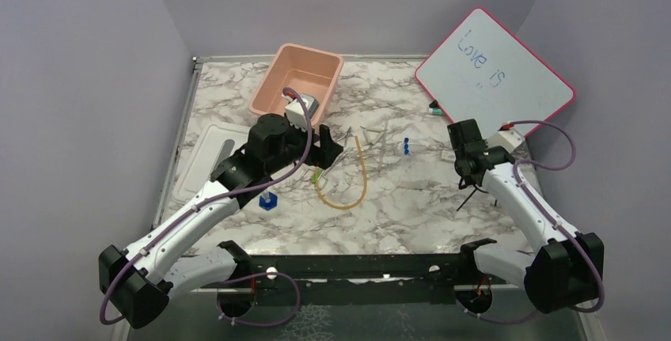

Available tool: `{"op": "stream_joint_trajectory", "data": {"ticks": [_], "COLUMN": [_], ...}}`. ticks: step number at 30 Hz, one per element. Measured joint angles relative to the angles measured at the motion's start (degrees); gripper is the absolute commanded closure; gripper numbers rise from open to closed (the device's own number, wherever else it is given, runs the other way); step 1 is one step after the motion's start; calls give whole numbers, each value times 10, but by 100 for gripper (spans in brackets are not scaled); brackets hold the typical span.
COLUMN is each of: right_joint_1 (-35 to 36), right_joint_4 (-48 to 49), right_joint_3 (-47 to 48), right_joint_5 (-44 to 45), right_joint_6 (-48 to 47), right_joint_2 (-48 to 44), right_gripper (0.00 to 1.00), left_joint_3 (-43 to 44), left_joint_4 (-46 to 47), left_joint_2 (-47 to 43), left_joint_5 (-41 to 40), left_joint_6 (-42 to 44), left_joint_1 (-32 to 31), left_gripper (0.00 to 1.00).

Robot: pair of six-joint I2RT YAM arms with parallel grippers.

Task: Organize the chemistry lab equipment

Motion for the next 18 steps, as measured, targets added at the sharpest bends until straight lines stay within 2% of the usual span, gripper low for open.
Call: {"op": "stream_joint_trajectory", "data": {"ticks": [2, 4, 13, 18], "right_joint_1": [-1, -1, -1, -1], "right_joint_4": [7, 5, 1, 7], "right_joint_3": [4, 12, 101, 175], "right_joint_5": [5, 7, 3, -41], "right_joint_6": [-14, -28, -122, -205], "right_joint_2": [7, 15, 20, 10], "right_gripper": [96, 99, 99, 99], "left_joint_3": [0, 0, 27, 53], "left_joint_4": [0, 0, -6, -7], "left_joint_2": [3, 6, 30, 30], "left_joint_5": [0, 0, -20, -63], "left_joint_6": [1, 1, 1, 0], "left_joint_1": [0, 0, 0, 0], "left_gripper": [24, 24, 24, 24]}}
